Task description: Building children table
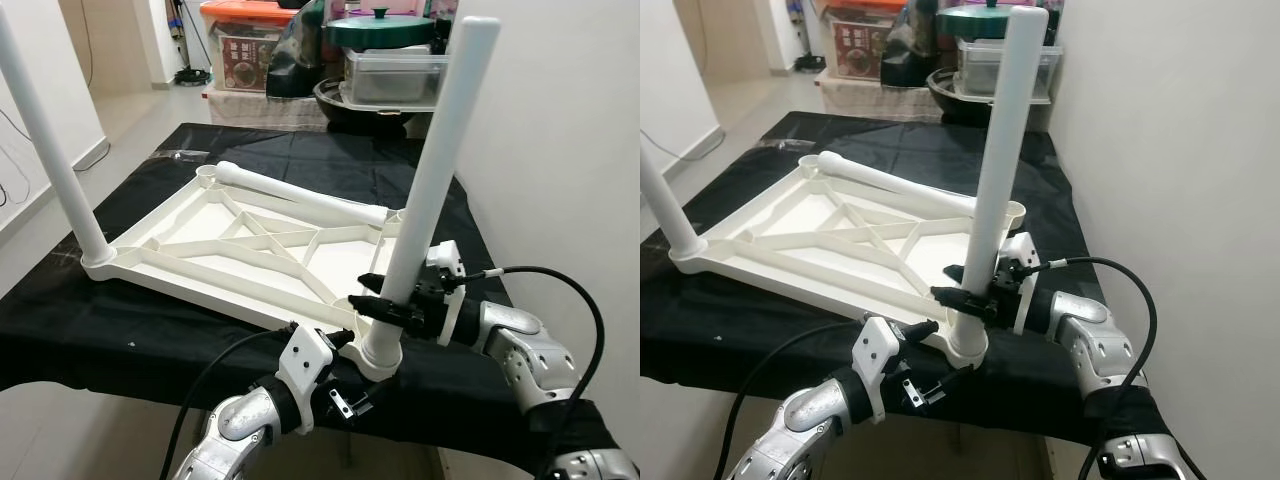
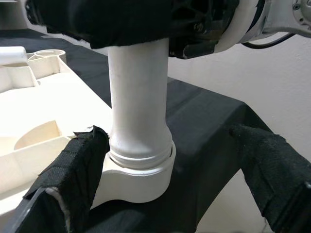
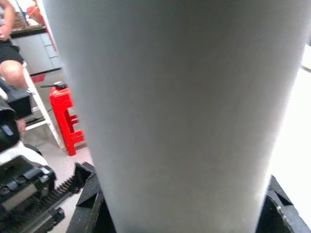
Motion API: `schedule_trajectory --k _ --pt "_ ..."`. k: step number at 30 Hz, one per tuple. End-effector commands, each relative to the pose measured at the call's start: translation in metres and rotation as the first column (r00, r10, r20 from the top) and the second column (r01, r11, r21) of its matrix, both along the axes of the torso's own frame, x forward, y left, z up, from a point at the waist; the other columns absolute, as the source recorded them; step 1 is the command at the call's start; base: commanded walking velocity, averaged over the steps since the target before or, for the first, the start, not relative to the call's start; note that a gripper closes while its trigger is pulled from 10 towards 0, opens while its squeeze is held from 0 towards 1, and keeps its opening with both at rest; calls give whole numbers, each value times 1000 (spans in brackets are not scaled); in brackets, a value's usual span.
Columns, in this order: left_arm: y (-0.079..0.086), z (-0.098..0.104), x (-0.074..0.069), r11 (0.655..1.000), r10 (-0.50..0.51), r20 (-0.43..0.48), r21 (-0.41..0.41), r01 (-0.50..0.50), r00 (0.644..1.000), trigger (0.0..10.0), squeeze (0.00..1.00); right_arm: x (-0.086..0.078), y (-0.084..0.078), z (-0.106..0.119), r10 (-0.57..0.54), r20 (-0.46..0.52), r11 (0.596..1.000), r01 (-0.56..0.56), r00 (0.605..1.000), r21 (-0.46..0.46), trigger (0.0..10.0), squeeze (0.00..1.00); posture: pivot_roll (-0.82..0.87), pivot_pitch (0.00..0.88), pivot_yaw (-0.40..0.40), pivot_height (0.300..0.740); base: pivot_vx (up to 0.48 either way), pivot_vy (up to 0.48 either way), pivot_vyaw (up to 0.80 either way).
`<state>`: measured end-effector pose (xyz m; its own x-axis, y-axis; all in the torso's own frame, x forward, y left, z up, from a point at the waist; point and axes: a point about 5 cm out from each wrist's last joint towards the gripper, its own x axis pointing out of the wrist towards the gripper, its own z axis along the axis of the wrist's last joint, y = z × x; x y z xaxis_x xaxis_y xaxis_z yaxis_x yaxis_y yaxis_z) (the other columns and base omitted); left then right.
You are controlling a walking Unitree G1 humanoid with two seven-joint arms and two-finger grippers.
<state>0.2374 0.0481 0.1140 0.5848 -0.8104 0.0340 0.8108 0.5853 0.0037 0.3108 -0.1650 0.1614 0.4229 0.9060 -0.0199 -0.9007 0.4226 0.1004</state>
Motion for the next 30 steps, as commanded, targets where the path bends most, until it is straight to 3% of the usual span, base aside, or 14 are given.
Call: schedule_trajectory --k 1,7,9,10,11,12,14,15,18,22,23,27,28,30 --pt "1 -7 -2 1000 0 -16 12 0 1000 10000 0 1 5 -13 -46 -34 999 45 998 -26 0 0 210 0 -81 740 0 0 0" --pt "2 -10 -2 1000 8 -23 9 -8 1000 10000 0 26 -15 -26 -494 -7 867 492 870 -79 0 0 203 0 -82 740 0 0 0" --pt "3 -10 -2 1000 10 -20 10 -10 1000 10000 0 35 -33 -31 -768 -15 638 762 640 -111 0 0 202 0 -81 740 0 0 0" --pt "3 -10 -2 1000 10 -20 10 -10 1000 10000 0 35 -33 -31 -768 -15 638 762 640 -111 0 0 202 0 -81 740 0 0 0" --pt "3 -9 -2 1000 10 -20 10 -10 1000 10000 0 34 -43 -32 -874 0 482 868 486 -121 0 0 199 0 -69 740 0 0 0" --pt "3 -9 -2 1000 10 -20 10 -10 1000 10000 0 34 -43 -32 -874 0 482 868 486 -121 0 0 199 0 -69 740 0 0 0" --pt "4 -7 -1 1000 10 -17 7 -10 1000 10000 0 21 -54 -34 -980 25 191 974 195 -124 0 0 196 0 -61 740 0 0 0" --pt "4 -7 -1 1000 10 -17 7 -10 1000 10000 0 21 -54 -34 -980 25 191 974 195 -124 0 0 196 0 -61 740 0 0 0" --pt "3 -7 -1 1000 7 -16 6 -7 1000 10000 0 0 -44 -37 -998 28 -50 995 -48 -91 0 0 196 0 -55 740 0 0 0" --pt "2 -7 -2 1000 4 -17 5 -4 1000 10000 0 -2 -36 -37 -997 25 -69 995 -67 -68 0 0 189 0 -63 740 0 0 0" --pt "1 -7 -2 1000 3 -16 4 -3 1000 10000 0 1 -29 -37 -998 12 -55 998 -55 -34 10000 0 191 0 -69 740 0 0 0" --pt "0 -6 -2 1000 7 -15 0 -7 1000 10000 0 6 -16 -33 -999 23 46 997 45 54 10000 0 191 0 -69 740 0 0 0" --pt "0 -6 -2 1000 7 -16 -1 -7 1000 10000 0 7 -10 -29 -993 21 121 988 120 96 10000 1000 190 0 -71 740 0 0 0" --pt "-1 -6 -2 1000 5 -17 -2 -5 1000 10000 0 11 -3 -27 -971 -13 236 961 240 145 10000 1000 190 0 -71 740 0 0 0"
